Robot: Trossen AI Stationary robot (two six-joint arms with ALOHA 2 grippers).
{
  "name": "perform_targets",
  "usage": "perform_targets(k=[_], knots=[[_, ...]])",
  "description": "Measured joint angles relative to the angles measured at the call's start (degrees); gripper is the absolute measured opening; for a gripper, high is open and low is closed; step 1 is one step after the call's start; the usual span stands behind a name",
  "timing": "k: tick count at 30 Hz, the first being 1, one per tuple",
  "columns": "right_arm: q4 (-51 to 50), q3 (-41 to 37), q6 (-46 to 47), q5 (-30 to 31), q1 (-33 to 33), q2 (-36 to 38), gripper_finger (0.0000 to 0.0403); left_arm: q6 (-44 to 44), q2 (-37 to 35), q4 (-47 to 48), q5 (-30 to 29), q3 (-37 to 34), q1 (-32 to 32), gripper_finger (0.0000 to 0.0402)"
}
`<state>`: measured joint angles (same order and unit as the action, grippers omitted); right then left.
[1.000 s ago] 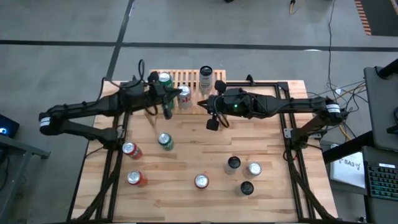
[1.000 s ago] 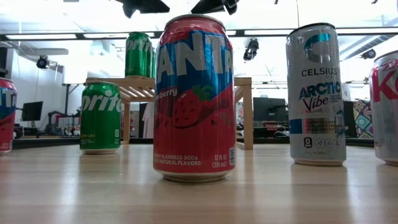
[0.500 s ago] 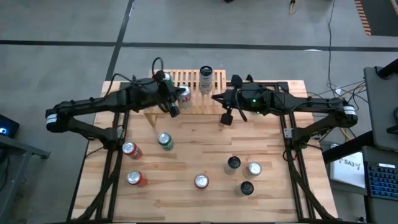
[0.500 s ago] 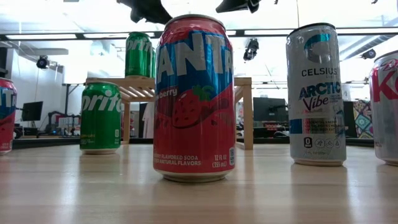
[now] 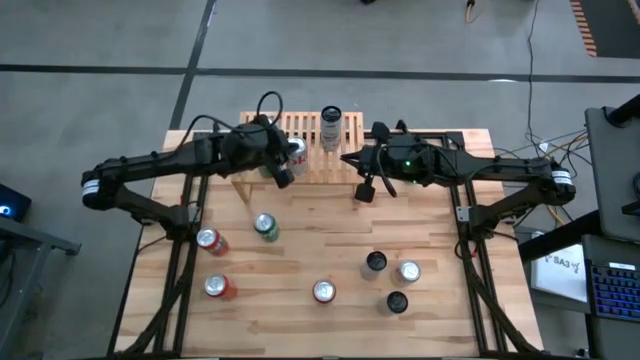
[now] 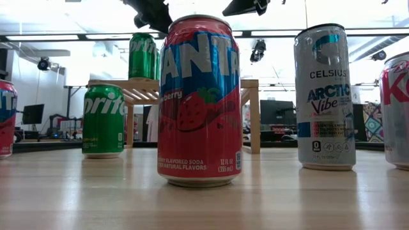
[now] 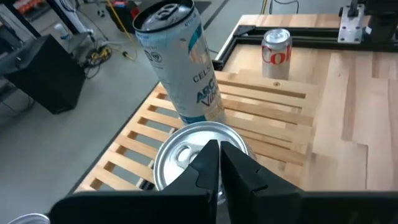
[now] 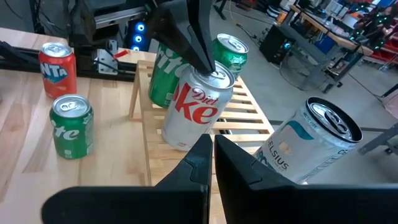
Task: Place canned beverage on shelf
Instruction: Adjust the soda cans
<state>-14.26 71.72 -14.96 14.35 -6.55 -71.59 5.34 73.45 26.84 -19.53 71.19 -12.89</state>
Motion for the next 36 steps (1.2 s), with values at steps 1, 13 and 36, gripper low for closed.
perform_targets(k=[1,13,36], knots=[[-0.01,0.0,-0.01,0.0,0.0,0.0,0.0009,-0.31,0.11,0.47,0.03,0.31,0.13,0.0],[-0.02,0.0,0.37,0.01,0.0,-0.07,0.0009,-2.73,0.07,4.04,0.98,1.88,1.27,0.0],[-0.12,-0.26,3.04,0.04,0.0,-0.11,0.0009,-0.16,-0.65,5.22,0.96,2.54,1.27,0.0]])
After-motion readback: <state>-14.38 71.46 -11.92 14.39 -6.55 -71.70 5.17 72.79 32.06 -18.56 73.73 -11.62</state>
